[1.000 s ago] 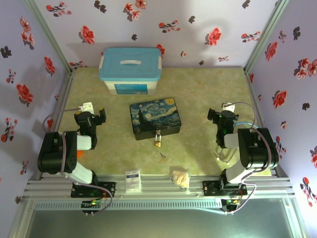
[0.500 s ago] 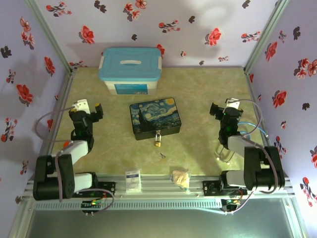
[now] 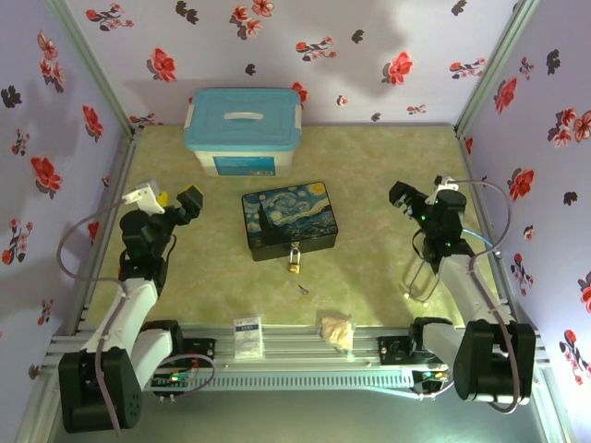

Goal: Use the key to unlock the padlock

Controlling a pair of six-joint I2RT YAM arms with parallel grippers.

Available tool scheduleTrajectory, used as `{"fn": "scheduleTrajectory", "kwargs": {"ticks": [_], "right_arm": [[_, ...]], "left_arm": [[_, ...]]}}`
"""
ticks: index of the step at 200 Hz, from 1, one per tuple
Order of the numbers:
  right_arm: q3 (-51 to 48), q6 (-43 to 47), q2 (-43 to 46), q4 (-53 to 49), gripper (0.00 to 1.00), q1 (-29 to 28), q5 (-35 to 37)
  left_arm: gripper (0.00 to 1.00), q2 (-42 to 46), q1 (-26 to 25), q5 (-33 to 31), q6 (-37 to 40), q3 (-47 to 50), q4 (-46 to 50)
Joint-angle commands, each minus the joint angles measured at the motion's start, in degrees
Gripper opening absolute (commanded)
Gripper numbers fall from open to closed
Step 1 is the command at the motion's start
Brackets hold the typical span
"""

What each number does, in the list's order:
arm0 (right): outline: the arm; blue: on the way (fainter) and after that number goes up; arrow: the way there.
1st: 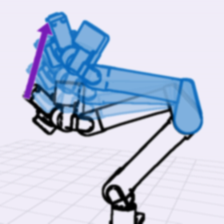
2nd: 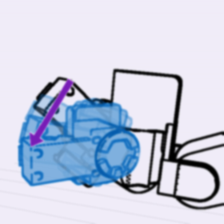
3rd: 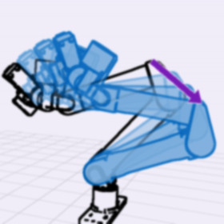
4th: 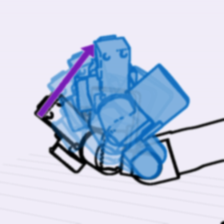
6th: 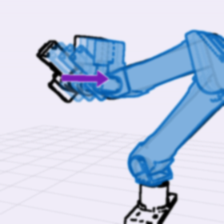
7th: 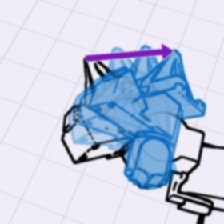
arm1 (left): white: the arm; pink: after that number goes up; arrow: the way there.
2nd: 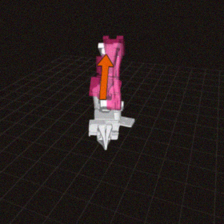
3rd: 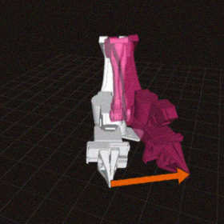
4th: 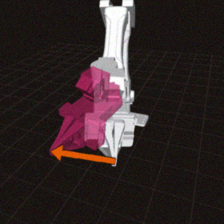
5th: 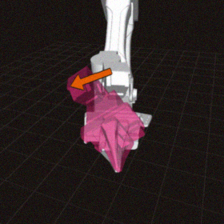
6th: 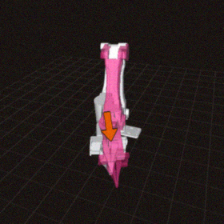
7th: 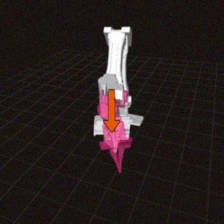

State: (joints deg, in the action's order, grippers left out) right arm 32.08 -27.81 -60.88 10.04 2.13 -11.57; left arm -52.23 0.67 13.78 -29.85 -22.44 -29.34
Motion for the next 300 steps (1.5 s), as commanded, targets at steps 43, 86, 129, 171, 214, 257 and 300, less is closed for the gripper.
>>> {"fn": "scheduleTrajectory", "kwargs": {"ticks": [43,86,129,171,214,257,300], "right_arm": [[3.5,2.3,-0.4,-19.3,0.97,-21.1,0.1],[5.1,0.9,-6.4,-23.5,0.82,-39.4,9.0],[6.4,-2.5,-12.1,-23.3,0.59,-52.3,12.1],[9.3,-7.9,-21.0,-22.7,0.49,-60.2,14.0],[13.2,-9.7,-26.7,-28.5,0.49,-65.4,17.6],[11.2,-9.7,-25.9,-29.4,0.41,-66.6,18.3],[9.2,-10.2,-25.9,-27.4,0.40,-66.7,17.0]], "left_arm": [[0.99,5.9,-13.4,2.1,-3.0,-6.4,29.0],[0.96,7.9,-28.5,-8.0,-9.7,-3.0,34.2],[0.87,9.4,-41.8,-19.2,-18.7,3.5,32.1],[0.77,9.1,-50.1,-25.1,-22.4,4.2,32.7],[0.76,8.0,-51.8,-27.8,-24.0,4.2,30.5],[0.76,6.6,-52.2,-27.7,-24.5,4.3,28.3],[0.76,6.1,-52.3,-27.9,-23.3,3.5,28.9]]}}
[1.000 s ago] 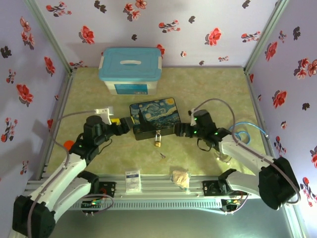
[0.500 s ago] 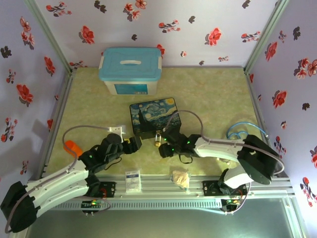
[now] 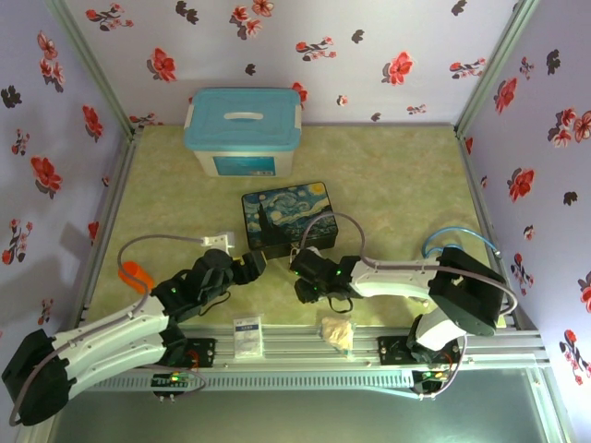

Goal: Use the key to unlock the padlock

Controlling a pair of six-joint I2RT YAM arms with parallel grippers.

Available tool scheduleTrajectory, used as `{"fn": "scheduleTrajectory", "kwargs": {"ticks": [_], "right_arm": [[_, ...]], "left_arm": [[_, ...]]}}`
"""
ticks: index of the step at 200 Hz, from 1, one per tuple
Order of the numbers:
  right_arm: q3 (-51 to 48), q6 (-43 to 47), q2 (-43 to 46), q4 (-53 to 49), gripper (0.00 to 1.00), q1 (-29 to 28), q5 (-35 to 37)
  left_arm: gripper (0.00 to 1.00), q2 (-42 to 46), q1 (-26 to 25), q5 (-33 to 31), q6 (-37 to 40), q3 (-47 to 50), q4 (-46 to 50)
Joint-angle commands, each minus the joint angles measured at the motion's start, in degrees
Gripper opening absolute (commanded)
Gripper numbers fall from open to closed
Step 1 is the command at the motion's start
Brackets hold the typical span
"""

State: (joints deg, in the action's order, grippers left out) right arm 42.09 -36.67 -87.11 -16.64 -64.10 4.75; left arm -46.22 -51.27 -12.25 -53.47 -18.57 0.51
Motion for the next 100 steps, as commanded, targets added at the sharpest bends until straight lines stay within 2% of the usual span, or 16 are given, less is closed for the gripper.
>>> {"fn": "scheduleTrajectory", "kwargs": {"ticks": [1,44,61,100], "right_arm": [[-0.9,-1.4,0.3,-0.7,0.40,-0.4,0.7],[-0.8,-1.6,0.5,-0.6,0.39,-0.4,0.7],[-0.8,-1.1,0.3,0.0,0.35,-0.5,-0.3],[-3.0,-4.1,1.1,2.9,0.35,-0.7,-3.3]], "left_arm": [[0.76,0.1,-0.5,-1.9,0.3,-0.3,-0.9],[0.76,0.4,-0.4,-1.9,-0.5,0.5,-1.3],[0.76,0.8,-0.4,-1.9,-1.1,0.8,-1.6],[0.76,2.0,-0.5,-1.9,-2.1,1.1,-1.9]]}}
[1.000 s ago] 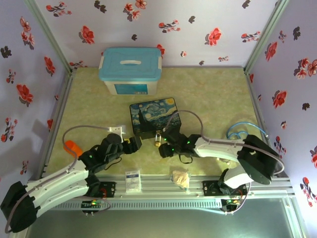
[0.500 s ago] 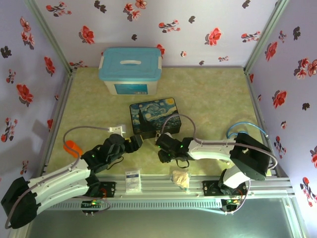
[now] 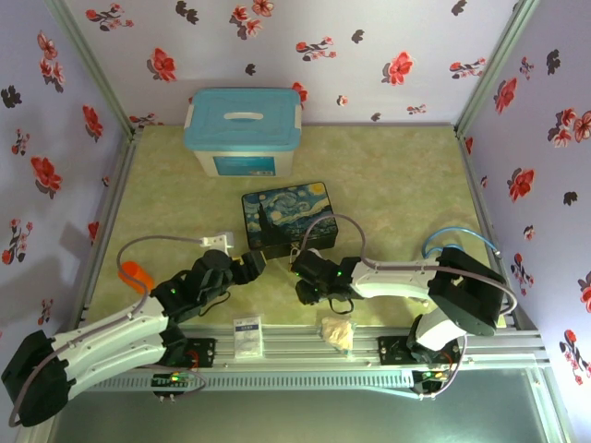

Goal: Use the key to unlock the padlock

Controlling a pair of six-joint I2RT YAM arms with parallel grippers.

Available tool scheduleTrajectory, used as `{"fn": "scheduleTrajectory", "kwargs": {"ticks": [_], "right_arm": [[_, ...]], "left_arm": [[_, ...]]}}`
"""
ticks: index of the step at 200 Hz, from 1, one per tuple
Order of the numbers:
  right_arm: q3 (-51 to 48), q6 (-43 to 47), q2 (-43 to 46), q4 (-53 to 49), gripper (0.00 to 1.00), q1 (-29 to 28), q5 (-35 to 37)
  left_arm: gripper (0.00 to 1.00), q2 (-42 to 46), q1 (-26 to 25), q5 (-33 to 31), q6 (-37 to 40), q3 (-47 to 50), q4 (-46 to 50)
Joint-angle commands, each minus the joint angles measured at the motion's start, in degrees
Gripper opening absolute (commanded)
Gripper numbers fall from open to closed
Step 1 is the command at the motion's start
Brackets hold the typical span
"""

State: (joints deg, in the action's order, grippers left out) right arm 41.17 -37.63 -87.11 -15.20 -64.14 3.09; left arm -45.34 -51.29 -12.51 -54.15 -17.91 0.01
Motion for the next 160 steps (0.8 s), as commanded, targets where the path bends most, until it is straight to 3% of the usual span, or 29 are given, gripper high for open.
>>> {"fn": "scheduleTrajectory", "kwargs": {"ticks": [1,52,116,160], "right_arm": [[-2.2,-3.1,1.1,1.5,0.35,-0.6,-1.6],[-1.5,-3.2,-0.9,-0.7,0.32,-2.3,-0.2],[-3.8,-5.1,1.7,1.0,0.04,-2.2,0.5],[-6.6,-4.2,5.4,7.4,0.00,2.0,-3.5]], "left_arm": [[0.76,1.2,-0.5,-1.6,-1.4,0.4,-1.4],[0.76,1.2,-0.5,-2.4,-1.1,2.0,-2.0],[0.76,2.3,-0.5,-2.2,-2.5,2.2,-4.5],[0.71,-0.9,-0.7,2.6,-4.3,2.2,-12.0]]}}
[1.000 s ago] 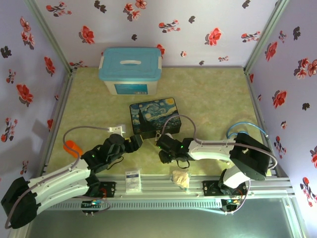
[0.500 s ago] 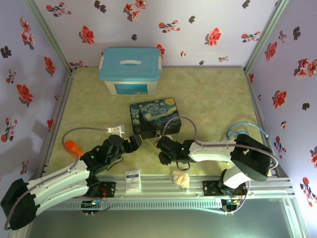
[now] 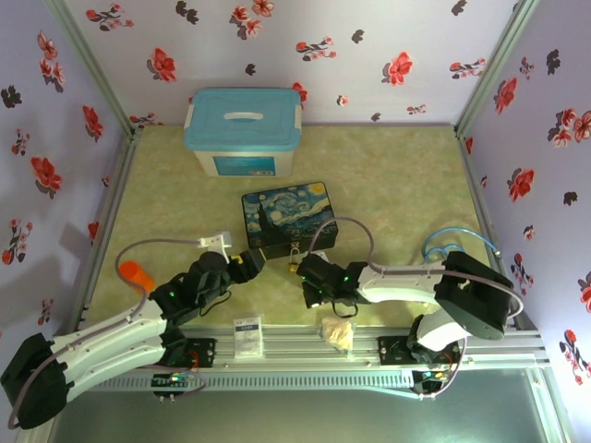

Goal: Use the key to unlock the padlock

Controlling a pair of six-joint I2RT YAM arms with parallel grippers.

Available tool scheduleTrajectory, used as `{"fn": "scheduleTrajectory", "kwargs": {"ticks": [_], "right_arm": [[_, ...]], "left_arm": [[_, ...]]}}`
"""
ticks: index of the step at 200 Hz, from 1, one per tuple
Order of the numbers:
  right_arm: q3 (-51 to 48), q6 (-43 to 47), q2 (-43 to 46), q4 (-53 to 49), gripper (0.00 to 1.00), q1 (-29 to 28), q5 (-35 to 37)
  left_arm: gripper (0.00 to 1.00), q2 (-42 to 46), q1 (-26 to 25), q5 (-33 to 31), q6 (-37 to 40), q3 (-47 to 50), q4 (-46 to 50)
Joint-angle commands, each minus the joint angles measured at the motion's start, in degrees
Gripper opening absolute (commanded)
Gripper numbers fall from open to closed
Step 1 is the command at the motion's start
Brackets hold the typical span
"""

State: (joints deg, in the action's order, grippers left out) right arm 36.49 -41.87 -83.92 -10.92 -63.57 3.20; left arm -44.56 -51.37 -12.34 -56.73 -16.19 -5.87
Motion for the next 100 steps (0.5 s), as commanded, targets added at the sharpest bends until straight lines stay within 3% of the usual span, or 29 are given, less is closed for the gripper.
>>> {"fn": "scheduleTrajectory", "kwargs": {"ticks": [1,56,100], "right_arm": [[-1.9,0.1,2.3,3.2,0.00,1.5,-3.6],[-6.3,-2.3,9.1,12.4,0.00,3.7,-4.8],[-10.2,-4.7,14.6,20.7,0.00,3.7,-4.5]], "left_arm": [[0.71,-1.8,-0.6,2.5,-1.8,0.5,-6.4],[0.69,-6.1,-3.5,5.5,-4.8,4.8,-23.6],[0.70,-9.0,-4.6,5.9,-8.3,3.2,-26.0]]}}
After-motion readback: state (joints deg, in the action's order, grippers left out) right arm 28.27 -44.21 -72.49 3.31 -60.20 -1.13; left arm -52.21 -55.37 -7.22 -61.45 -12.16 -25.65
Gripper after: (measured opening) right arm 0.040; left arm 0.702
